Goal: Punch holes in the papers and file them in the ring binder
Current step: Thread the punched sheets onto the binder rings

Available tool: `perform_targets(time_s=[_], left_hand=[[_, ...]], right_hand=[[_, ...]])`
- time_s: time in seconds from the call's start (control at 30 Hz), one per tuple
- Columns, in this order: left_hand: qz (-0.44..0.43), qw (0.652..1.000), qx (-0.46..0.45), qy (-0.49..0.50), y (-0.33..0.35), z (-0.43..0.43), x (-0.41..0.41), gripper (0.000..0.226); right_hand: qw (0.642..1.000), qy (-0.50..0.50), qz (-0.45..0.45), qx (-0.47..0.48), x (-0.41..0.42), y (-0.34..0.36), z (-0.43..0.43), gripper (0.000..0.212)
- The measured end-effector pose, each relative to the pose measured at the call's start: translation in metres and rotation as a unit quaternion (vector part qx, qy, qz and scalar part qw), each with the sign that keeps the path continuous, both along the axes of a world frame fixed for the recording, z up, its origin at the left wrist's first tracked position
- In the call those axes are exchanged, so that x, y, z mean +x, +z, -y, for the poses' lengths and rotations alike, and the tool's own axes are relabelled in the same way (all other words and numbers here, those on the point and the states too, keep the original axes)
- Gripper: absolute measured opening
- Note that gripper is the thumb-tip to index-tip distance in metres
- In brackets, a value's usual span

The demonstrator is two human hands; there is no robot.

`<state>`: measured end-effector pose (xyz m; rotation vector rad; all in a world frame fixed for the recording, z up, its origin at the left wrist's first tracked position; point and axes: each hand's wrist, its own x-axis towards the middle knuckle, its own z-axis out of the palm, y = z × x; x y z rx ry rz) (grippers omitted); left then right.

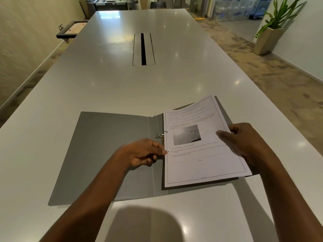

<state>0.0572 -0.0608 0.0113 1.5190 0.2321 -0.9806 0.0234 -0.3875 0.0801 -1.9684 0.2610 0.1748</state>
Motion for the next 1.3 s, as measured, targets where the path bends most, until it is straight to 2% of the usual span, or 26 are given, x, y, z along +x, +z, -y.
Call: perform_targets(time_s=[0.33, 0.67, 0.77, 0.87, 1.0, 1.17, 1.3], left_hand=[[0.033, 0.997, 0.068, -0.009, 0.002, 0.014, 0.004, 0.009], [0.058, 0.988, 0.137, -0.028, 0.009, 0.024, 0.003, 0.012], [0.099, 0.981, 0.167, -0.029, 0.010, 0.026, 0.002, 0.013], [0.140, 0.980, 0.139, 0.003, 0.012, 0.028, 0.000, 0.015], [0.164, 0.980, 0.115, -0.018, 0.015, 0.029, -0.004, 0.012], [0.226, 0.957, 0.175, -0.044, 0.016, 0.033, -0.009, 0.010], [0.288, 0.925, 0.234, -0.078, 0.012, 0.039, -0.014, 0.015]], right_hand=[[1.000, -0.009, 0.006, 0.011, -0.001, -0.007, 0.003, 0.044], [1.000, -0.015, 0.015, -0.015, 0.003, -0.018, 0.011, 0.029], [0.999, -0.012, 0.019, -0.030, 0.008, -0.024, 0.016, 0.025], [0.999, -0.012, 0.013, -0.045, 0.008, -0.028, 0.016, 0.017], [0.999, -0.005, 0.007, -0.036, 0.005, -0.031, 0.013, 0.011], [0.999, -0.012, 0.006, -0.039, 0.005, -0.035, 0.011, 0.016], [0.999, -0.010, -0.001, -0.039, 0.005, -0.039, 0.010, 0.021]])
